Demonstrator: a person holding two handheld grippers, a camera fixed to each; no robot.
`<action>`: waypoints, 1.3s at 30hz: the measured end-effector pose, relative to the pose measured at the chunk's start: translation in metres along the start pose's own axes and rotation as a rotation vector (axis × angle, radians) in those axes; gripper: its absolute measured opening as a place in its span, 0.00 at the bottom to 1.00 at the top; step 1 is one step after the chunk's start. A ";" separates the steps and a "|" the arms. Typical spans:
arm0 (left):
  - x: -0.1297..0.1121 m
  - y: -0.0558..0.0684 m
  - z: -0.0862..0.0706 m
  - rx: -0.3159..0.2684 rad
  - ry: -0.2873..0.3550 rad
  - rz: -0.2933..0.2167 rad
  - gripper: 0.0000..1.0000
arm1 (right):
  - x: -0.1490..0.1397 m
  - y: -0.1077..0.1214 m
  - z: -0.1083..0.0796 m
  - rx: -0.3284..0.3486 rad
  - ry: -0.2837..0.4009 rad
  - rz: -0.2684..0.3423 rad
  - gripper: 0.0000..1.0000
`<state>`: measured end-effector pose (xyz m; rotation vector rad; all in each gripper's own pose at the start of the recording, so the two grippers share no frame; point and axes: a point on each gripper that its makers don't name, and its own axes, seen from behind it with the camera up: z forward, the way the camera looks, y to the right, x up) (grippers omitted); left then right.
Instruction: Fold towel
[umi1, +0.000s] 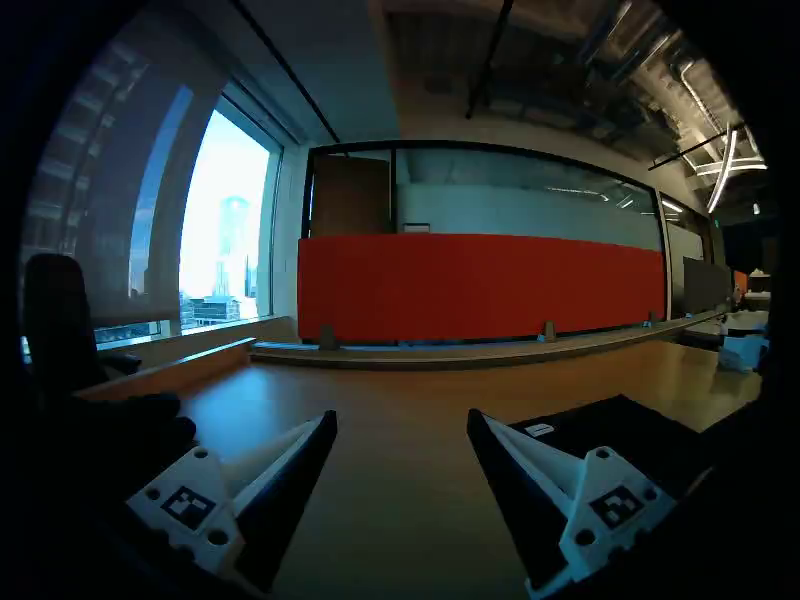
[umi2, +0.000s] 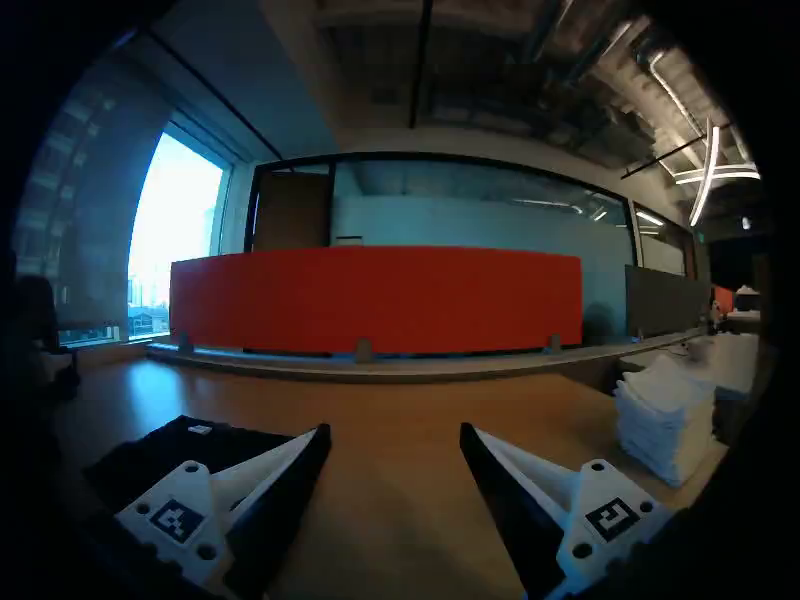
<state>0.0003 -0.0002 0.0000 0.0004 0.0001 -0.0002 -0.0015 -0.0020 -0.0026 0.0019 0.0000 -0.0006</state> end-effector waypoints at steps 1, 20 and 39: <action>0.000 0.000 0.000 0.000 0.000 0.000 0.97 | 0.000 -0.001 0.000 0.001 0.000 0.000 1.00; 0.085 0.010 0.000 -0.024 -0.012 0.011 0.97 | 0.084 0.001 -0.006 -0.008 -0.011 -0.007 1.00; 0.168 0.037 0.011 -0.121 -0.106 0.041 0.97 | 0.166 -0.018 -0.004 0.082 -0.094 -0.073 1.00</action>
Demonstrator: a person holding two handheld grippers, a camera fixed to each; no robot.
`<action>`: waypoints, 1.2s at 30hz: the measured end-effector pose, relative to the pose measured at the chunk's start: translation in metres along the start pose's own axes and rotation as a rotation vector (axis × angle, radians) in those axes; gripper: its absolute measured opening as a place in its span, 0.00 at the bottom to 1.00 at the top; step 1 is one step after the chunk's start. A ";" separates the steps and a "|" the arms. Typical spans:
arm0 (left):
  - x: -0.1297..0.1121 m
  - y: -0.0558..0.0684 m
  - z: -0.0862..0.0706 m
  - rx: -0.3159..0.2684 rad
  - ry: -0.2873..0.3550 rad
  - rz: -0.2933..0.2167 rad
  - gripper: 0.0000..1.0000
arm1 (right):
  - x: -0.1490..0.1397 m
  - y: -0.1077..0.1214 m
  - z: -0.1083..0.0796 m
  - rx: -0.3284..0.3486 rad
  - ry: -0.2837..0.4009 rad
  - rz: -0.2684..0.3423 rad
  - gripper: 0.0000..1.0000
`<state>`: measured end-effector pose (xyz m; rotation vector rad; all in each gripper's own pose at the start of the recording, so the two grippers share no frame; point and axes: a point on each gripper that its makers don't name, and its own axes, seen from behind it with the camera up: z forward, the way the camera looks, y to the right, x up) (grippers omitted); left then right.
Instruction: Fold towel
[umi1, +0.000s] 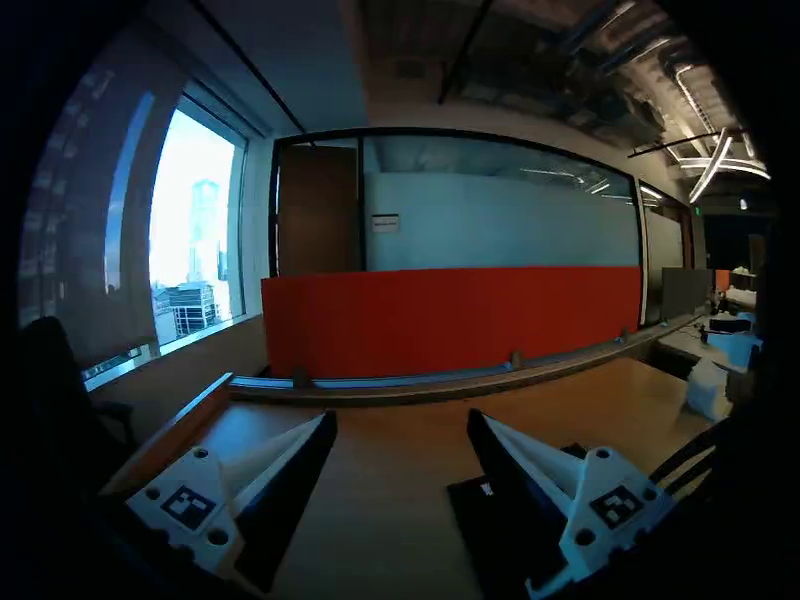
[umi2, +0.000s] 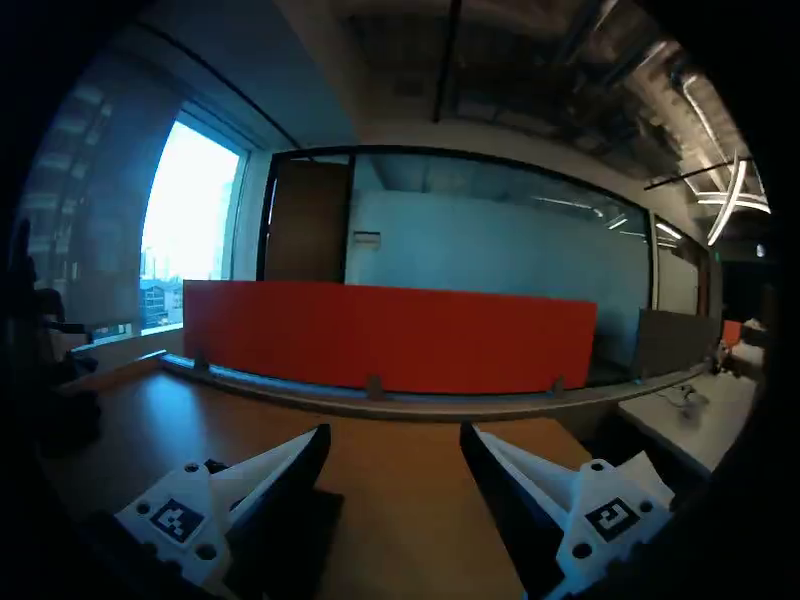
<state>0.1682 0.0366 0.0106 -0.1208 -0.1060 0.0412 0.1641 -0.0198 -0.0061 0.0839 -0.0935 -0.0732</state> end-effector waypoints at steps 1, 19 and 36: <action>0.000 0.003 0.000 -0.013 -0.010 0.007 0.97 | 0.000 -0.003 0.000 0.017 -0.010 -0.007 1.00; -0.031 0.053 -0.015 -0.268 -0.171 0.110 0.97 | -0.029 -0.062 -0.018 0.331 -0.208 -0.138 1.00; -0.121 0.097 -0.028 -0.416 -0.334 0.188 0.96 | -0.103 -0.091 -0.030 0.467 -0.356 -0.197 1.00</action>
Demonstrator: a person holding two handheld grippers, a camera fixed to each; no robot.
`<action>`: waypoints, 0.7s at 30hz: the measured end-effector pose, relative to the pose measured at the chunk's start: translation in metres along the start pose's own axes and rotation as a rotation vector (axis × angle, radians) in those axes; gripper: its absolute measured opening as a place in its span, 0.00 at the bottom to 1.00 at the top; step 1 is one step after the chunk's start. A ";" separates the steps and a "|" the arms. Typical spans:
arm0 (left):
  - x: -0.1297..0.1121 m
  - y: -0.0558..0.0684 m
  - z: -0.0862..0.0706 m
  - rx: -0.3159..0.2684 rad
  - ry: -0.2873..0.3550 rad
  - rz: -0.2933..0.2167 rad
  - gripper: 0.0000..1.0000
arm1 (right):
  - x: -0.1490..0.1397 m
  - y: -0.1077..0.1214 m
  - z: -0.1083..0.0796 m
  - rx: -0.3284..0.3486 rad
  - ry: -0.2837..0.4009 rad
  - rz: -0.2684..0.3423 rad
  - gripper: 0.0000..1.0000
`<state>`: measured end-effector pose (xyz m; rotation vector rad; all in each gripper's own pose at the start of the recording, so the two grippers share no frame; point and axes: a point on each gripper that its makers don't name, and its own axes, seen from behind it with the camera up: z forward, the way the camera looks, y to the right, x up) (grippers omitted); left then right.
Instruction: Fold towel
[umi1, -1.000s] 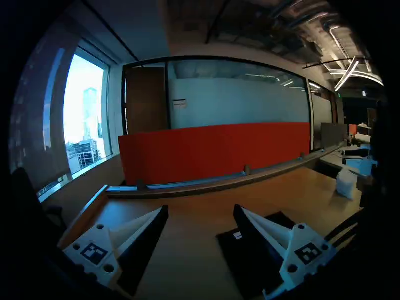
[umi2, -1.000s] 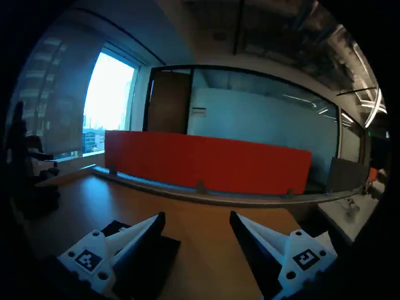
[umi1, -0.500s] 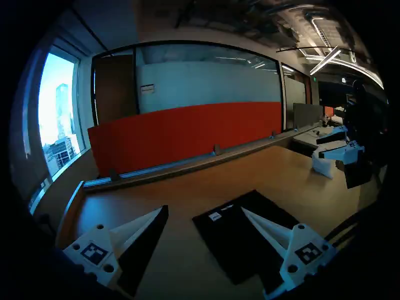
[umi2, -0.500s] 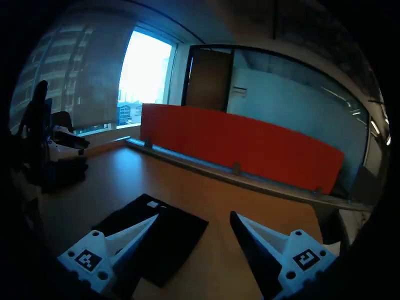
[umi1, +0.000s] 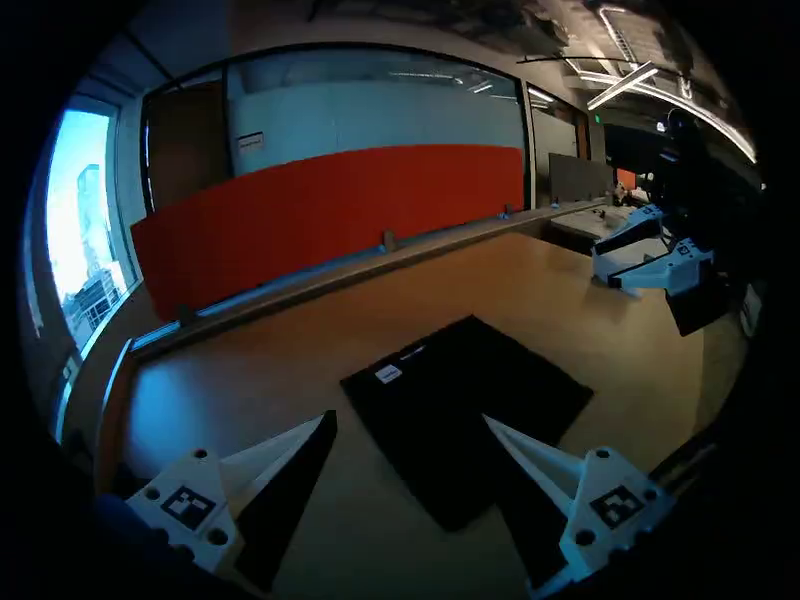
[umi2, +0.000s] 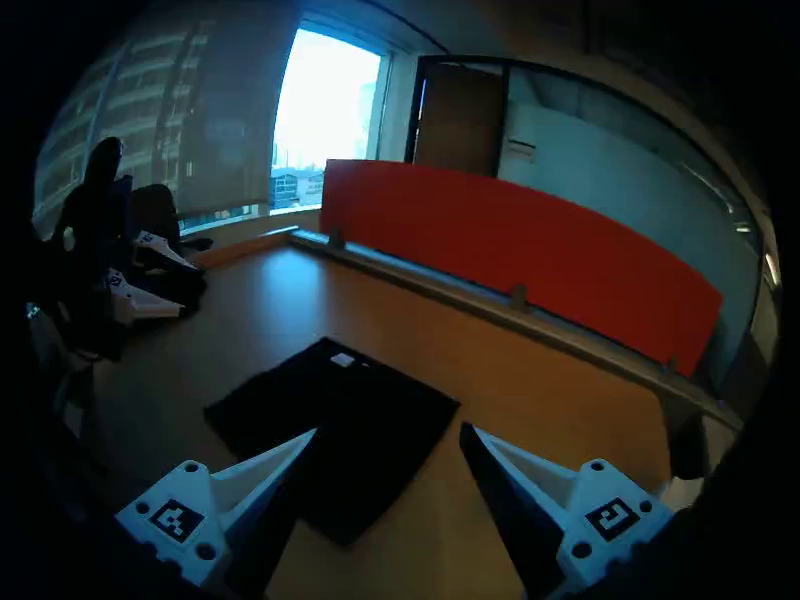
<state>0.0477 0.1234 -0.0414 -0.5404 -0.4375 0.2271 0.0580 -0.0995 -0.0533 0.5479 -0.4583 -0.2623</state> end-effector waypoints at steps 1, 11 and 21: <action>-0.004 0.002 0.002 -0.005 -0.008 0.000 0.96 | -0.004 -0.001 0.002 0.003 -0.006 -0.001 1.00; -0.055 0.021 0.024 -0.044 -0.113 0.002 0.97 | -0.047 -0.014 0.024 0.043 -0.077 -0.004 1.00; -0.108 0.039 0.041 -0.102 -0.229 0.017 0.96 | -0.097 -0.029 0.042 0.081 -0.174 -0.009 1.00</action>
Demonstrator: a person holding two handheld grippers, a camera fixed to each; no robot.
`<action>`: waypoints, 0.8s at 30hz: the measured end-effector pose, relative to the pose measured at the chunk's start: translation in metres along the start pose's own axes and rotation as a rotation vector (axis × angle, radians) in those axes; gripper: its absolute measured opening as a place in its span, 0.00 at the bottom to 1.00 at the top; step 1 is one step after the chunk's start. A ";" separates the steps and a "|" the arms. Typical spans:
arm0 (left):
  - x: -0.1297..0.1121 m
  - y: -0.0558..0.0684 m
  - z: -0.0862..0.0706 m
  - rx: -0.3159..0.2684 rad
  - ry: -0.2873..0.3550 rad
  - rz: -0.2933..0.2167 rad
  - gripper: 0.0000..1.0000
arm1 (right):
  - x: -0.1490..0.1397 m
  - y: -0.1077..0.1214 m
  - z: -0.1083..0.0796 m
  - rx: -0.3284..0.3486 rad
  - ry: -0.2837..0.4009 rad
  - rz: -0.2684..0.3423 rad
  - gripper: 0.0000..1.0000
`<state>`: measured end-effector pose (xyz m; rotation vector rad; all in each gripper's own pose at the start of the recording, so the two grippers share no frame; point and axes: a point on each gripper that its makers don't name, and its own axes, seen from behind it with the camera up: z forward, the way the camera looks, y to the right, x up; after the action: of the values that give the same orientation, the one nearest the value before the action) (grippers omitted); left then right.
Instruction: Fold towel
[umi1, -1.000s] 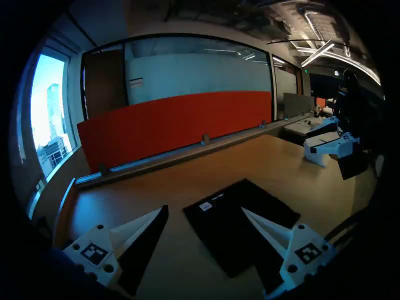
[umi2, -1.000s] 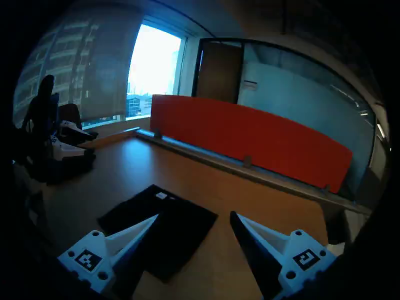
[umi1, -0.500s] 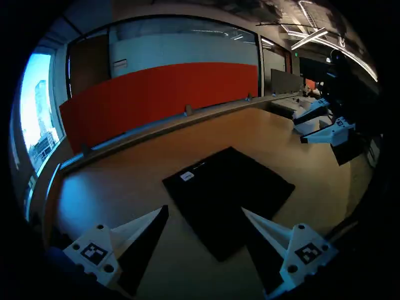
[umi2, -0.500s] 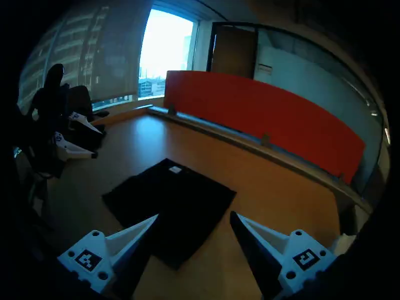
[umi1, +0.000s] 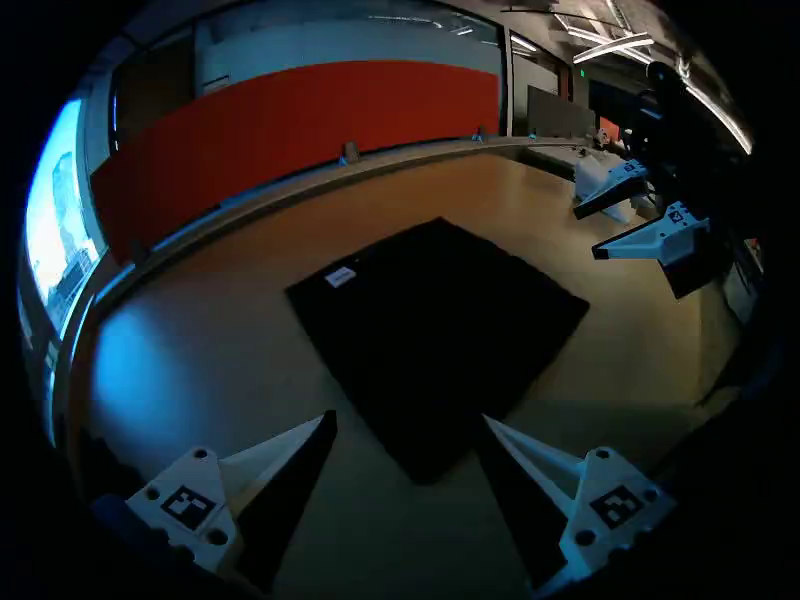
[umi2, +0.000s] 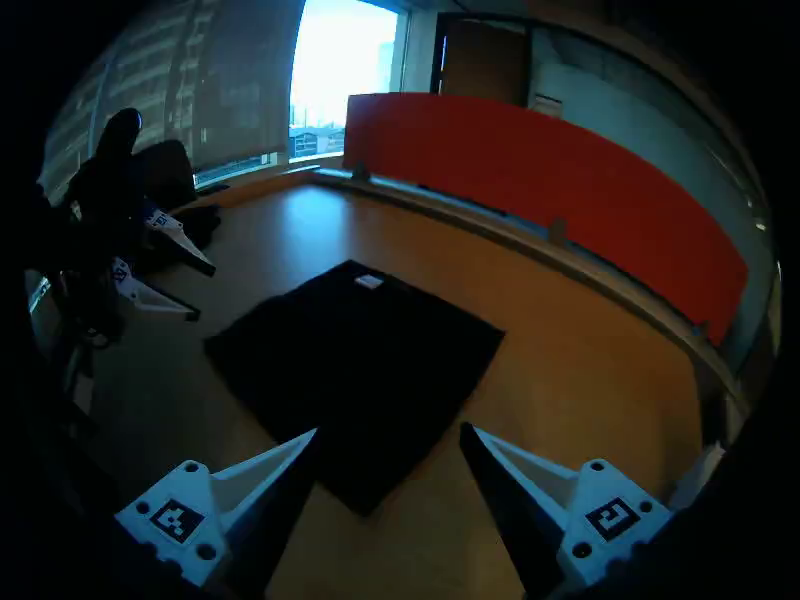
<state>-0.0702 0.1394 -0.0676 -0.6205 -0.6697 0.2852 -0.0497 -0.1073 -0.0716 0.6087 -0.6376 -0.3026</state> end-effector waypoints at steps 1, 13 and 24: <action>-0.004 0.001 0.002 -0.003 -0.010 -0.002 0.96 | -0.004 -0.001 0.002 0.003 -0.009 -0.001 1.00; -0.038 0.011 0.024 -0.045 -0.099 -0.013 0.96 | -0.048 -0.015 0.020 0.050 -0.104 -0.005 1.00; -0.057 0.017 0.035 -0.058 -0.163 -0.009 0.96 | -0.074 -0.019 0.026 0.075 -0.164 0.005 0.93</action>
<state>-0.1371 0.1434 -0.0846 -0.6537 -0.8399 0.3113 -0.1242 -0.1008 -0.1009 0.6587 -0.8105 -0.3269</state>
